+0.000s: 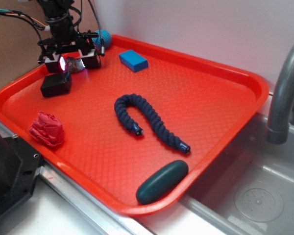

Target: Grab the rock.

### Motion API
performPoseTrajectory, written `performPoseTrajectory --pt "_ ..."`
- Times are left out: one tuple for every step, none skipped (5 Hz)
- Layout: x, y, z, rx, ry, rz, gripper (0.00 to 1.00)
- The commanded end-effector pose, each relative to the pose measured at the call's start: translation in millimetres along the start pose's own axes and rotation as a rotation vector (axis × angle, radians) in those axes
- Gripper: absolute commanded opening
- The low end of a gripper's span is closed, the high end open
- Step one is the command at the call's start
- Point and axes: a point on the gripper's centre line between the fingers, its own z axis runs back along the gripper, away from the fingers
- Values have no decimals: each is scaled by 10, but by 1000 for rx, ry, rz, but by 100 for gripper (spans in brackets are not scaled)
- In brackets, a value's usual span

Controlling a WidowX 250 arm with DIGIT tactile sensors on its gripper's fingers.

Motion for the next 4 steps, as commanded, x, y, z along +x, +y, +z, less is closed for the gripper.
performPoseTrajectory --pt "-191 76 754 -50 -26 -304 0" --pt "-510 123 1289 -125 -71 -468 0" --pt "-629 42 1824 -148 -37 -614 0" --pt "-748 -114 1937 -138 -15 -748 0"
